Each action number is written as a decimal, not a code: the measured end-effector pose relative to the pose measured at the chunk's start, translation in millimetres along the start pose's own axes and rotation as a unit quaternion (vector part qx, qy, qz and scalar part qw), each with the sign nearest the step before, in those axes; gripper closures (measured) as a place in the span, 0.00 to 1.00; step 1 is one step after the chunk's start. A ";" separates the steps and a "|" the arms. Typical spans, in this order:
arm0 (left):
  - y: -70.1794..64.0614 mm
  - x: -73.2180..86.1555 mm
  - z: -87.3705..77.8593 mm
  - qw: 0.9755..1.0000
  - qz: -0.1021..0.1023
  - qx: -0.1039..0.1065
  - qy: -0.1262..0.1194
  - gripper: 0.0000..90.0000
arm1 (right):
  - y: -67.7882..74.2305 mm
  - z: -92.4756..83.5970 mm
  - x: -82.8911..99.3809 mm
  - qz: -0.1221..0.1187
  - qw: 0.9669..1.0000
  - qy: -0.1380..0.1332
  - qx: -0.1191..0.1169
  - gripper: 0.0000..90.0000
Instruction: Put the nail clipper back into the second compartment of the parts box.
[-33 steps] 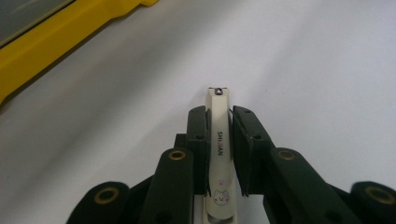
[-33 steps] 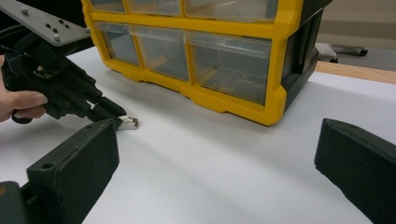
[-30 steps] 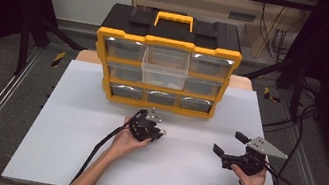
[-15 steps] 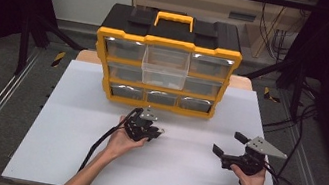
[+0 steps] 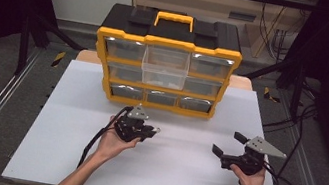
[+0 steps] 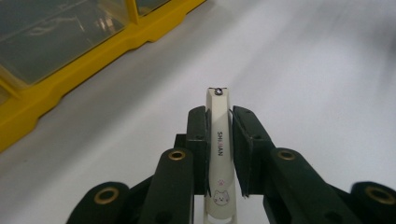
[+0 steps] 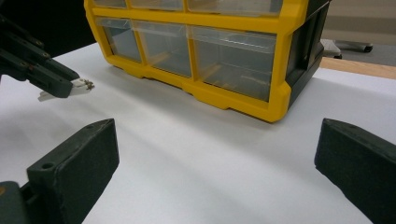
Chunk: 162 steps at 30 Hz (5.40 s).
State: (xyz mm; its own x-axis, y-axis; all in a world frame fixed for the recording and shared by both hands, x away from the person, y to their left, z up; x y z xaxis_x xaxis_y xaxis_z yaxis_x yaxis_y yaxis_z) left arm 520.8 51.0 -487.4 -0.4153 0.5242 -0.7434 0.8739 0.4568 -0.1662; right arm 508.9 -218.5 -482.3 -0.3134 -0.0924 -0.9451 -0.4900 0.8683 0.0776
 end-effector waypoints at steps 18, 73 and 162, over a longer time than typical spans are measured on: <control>-7.2 -10.1 -30.7 1.000 -0.002 -0.012 -0.026 0.86 | -0.2 0.3 1.1 0.006 1.000 0.006 0.003 0.01; -15.2 -58.5 -139.6 0.993 -0.005 -0.019 -0.120 0.86 | -0.6 1.4 2.2 0.004 1.000 0.009 0.008 0.01; 7.8 -200.1 -163.8 0.987 0.006 -0.059 -0.149 0.86 | -0.5 -0.4 0.2 0.011 1.000 0.006 0.003 0.01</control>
State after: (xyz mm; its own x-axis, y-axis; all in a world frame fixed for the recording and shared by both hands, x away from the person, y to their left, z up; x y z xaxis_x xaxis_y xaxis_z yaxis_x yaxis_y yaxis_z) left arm 569.3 67.4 -233.8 -0.2970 0.3037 -0.9053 0.8358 0.5411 -0.0928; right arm 508.8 -219.1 -482.4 -0.3332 -0.0786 -0.9396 -0.4773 0.8735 0.0962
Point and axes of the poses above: each handheld gripper's, and its own axes: z roughly forward along the jaws, x roughly out of its underside, y roughly to its left, the point moved 9 cm from there along z, roughly forward along the jaws, and after that the axes turned 9 degrees about x, right-handed, at the moved point
